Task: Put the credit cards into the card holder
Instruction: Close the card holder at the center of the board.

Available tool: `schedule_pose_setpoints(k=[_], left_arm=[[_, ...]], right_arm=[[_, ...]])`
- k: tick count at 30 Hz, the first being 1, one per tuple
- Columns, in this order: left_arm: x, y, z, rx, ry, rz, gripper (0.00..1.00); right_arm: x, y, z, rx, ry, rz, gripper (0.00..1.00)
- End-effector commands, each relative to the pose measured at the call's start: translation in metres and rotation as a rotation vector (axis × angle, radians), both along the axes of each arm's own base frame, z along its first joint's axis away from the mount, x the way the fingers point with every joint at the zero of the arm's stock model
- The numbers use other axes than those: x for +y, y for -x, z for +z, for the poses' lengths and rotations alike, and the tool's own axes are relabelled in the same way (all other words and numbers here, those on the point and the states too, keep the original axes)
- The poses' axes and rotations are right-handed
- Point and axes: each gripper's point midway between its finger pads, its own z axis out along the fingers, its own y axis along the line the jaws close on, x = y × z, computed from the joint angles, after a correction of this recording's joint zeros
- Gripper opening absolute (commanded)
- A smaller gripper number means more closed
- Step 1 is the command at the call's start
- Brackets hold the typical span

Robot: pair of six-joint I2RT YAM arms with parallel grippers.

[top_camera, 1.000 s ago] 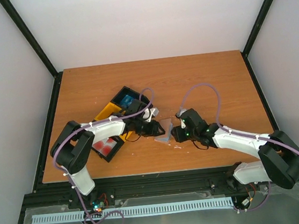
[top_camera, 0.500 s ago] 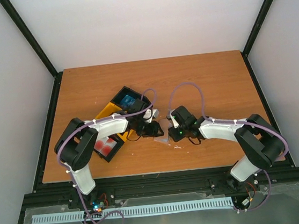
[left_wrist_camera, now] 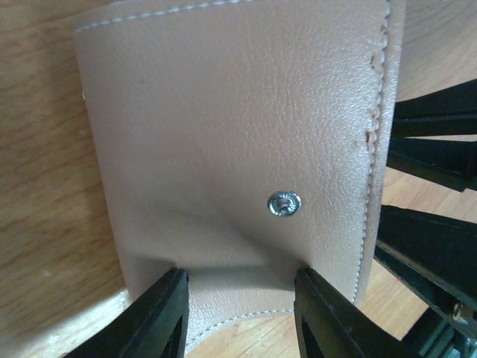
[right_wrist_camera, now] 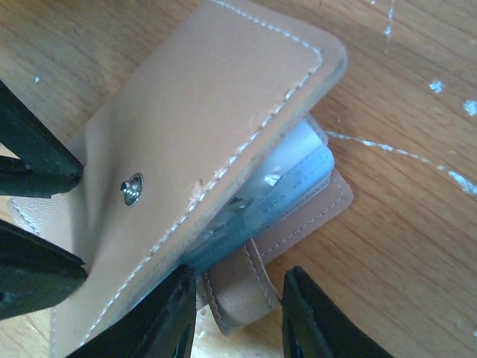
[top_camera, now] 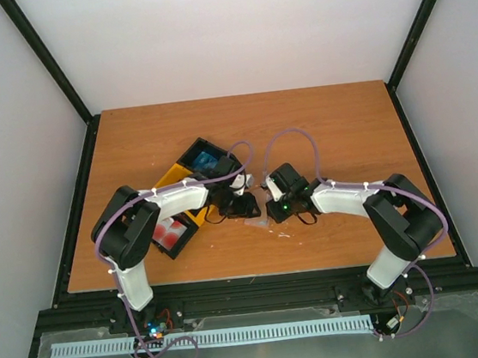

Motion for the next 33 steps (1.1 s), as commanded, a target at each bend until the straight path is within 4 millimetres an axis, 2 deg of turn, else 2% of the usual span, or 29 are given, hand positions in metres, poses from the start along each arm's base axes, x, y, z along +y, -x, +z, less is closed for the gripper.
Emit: schedule_pose_setpoints(k=[1,4,7,15,17,21,24,29,33], left_arm=[[0.020,-0.004,-0.025,-0.007,-0.152,0.025,0.41],[0.026,-0.005,-0.029,-0.007,-0.187,0.036,0.41],[0.028,-0.001,-0.034,0.010,-0.197,0.037,0.41],[0.040,0.014,-0.058,0.069,-0.239,0.037,0.40],[0.043,0.017,-0.061,0.076,-0.248,0.038,0.40],[0.043,0.017,-0.061,0.073,-0.248,0.039,0.40],[0.039,0.016,-0.055,0.069,-0.232,0.032,0.40],[0.023,0.006,-0.028,0.024,-0.155,0.007,0.41],[0.017,-0.008,-0.008,-0.040,-0.140,0.007,0.41]], right_arm=[[0.010,0.005,-0.015,0.066,0.009,0.038,0.29],[0.001,-0.006,-0.019,0.067,0.048,-0.071,0.23],[-0.010,-0.013,-0.017,0.049,0.039,-0.233,0.24],[-0.072,-0.022,-0.013,-0.043,0.189,-0.615,0.31],[-0.081,-0.020,-0.011,-0.049,0.204,-0.675,0.32],[-0.083,-0.017,-0.005,-0.032,0.179,-0.731,0.35],[-0.073,-0.016,0.005,-0.004,0.109,-0.724,0.37],[-0.043,-0.006,0.027,0.122,-0.076,-0.693,0.45],[-0.031,0.009,0.024,0.288,-0.122,-0.774,0.48]])
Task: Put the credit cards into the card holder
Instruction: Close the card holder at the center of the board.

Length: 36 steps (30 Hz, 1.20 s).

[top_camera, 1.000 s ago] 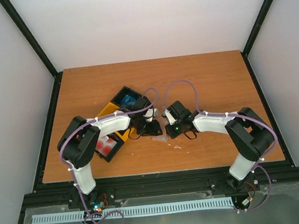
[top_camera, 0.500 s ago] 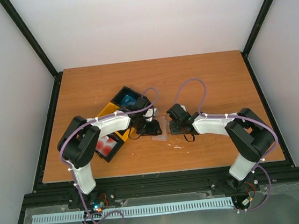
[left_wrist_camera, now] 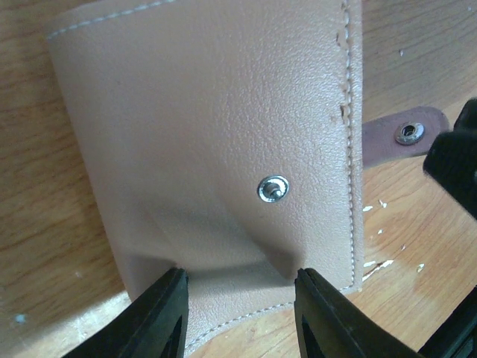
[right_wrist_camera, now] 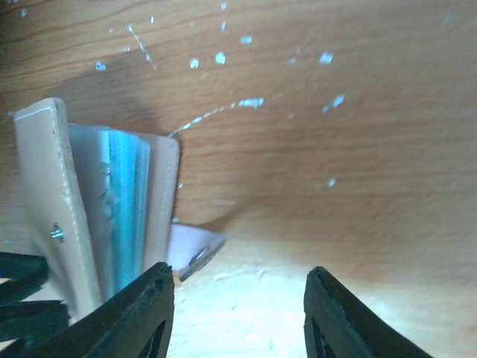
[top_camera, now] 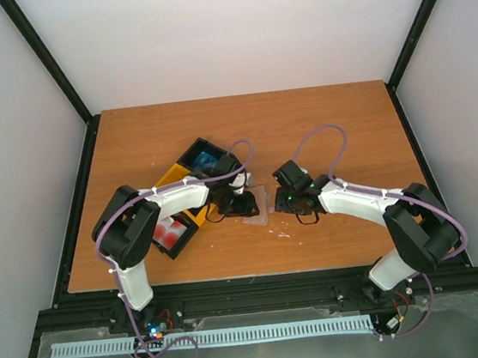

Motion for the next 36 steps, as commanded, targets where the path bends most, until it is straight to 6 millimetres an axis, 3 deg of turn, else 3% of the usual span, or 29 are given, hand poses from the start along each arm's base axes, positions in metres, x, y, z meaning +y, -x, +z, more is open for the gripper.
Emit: schedule_pose_setpoints(k=[1,6,10,15,20,36], left_arm=[[0.011,-0.005,0.000,-0.039,-0.089,-0.006,0.41],[0.010,-0.017,0.023,-0.117,-0.077,0.010,0.42],[0.013,-0.022,0.028,-0.144,-0.089,0.019,0.47],[0.018,-0.028,0.028,-0.161,-0.128,0.037,0.52],[0.015,-0.032,0.026,-0.166,-0.134,0.027,0.58],[0.017,-0.014,-0.007,-0.041,-0.131,0.048,0.59]], right_arm=[[0.014,0.019,-0.001,0.170,-0.137,-0.114,0.50],[0.016,0.012,0.011,0.139,-0.234,-0.243,0.56],[0.023,0.001,0.023,0.129,-0.283,-0.268,0.59],[0.025,0.001,0.014,0.184,-0.279,-0.316,0.58],[0.032,0.002,0.006,0.227,-0.312,-0.334,0.52],[0.030,0.009,-0.007,0.269,-0.274,-0.318,0.22]])
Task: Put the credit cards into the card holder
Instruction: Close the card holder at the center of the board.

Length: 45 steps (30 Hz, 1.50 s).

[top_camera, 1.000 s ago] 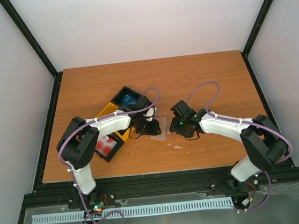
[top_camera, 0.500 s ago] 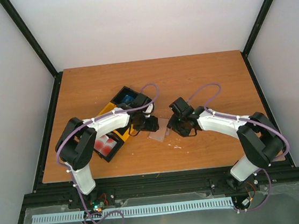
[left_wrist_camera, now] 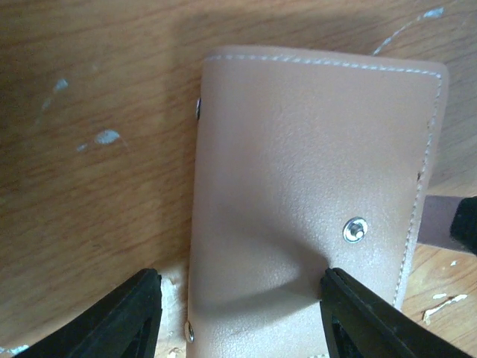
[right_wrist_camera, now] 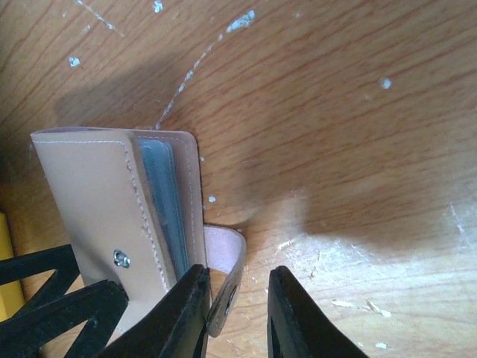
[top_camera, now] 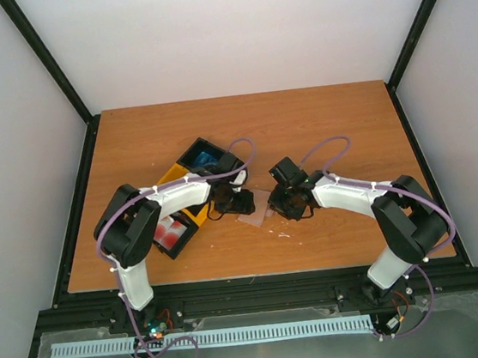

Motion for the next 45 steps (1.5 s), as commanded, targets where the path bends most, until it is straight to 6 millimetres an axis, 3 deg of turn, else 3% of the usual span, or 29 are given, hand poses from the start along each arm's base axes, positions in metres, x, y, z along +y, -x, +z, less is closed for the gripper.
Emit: schedule_pose_setpoints(k=[1,6,11,16,22,26,35,45], left_arm=[[0.000,0.005,-0.007,0.044,0.010,0.028,0.59],[0.004,0.011,-0.014,0.085,-0.005,0.061,0.58],[0.006,0.019,-0.010,0.107,0.017,0.069,0.58],[-0.008,0.027,0.021,0.115,0.161,0.082,0.66],[-0.012,0.021,0.028,0.147,0.205,0.205,0.66],[-0.016,0.016,0.027,0.161,0.238,0.275,0.66],[-0.033,0.005,0.013,0.204,0.282,0.302,0.60],[-0.033,0.002,-0.010,0.231,0.250,0.346,0.43]], right_arm=[[-0.004,-0.002,0.001,-0.003,0.019,0.004,0.20],[-0.011,-0.006,0.007,-0.056,0.074,0.073,0.03],[-0.027,-0.006,0.005,-0.084,0.126,0.245,0.03],[-0.038,0.008,-0.010,-0.035,0.118,0.591,0.03],[-0.061,-0.011,-0.007,-0.057,0.258,0.591,0.03],[-0.063,-0.022,0.006,-0.097,0.283,0.569,0.03],[-0.033,-0.024,0.030,-0.172,0.134,0.571,0.03],[-0.001,-0.022,0.025,-0.169,0.211,0.662,0.03]])
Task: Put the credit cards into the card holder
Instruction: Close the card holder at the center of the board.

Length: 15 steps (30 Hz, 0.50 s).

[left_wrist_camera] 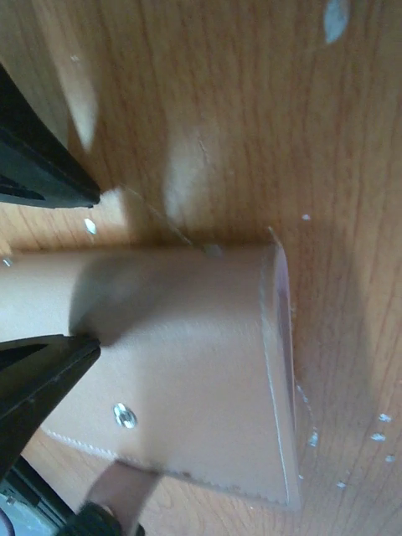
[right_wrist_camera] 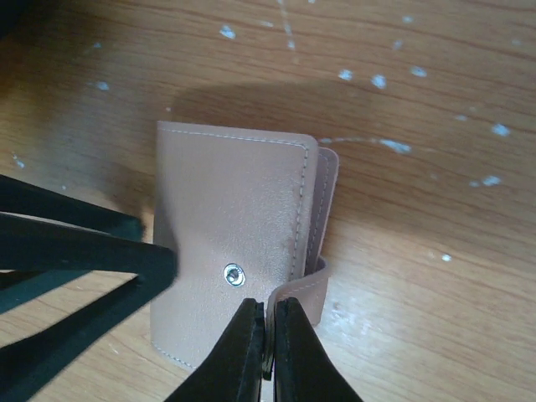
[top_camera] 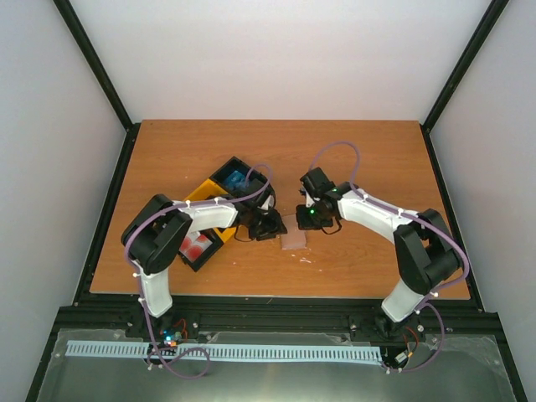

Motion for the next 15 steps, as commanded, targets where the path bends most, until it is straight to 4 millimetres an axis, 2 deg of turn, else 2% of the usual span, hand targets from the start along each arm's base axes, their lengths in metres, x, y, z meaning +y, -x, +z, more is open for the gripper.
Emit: schedule_pose_setpoints(k=[1,10,15], left_arm=[[-0.007,-0.008,-0.007,0.012,0.009,0.021,0.42],[-0.002,-0.007,-0.015,0.014,-0.021,0.024,0.35],[-0.001,-0.007,-0.016,0.010,-0.028,0.019,0.33]], right_arm=[[0.014,-0.005,-0.001,-0.018,0.038,0.017,0.03],[0.029,-0.006,-0.017,0.013,0.055,0.035,0.04],[0.036,-0.004,-0.020,0.032,0.020,0.037,0.09]])
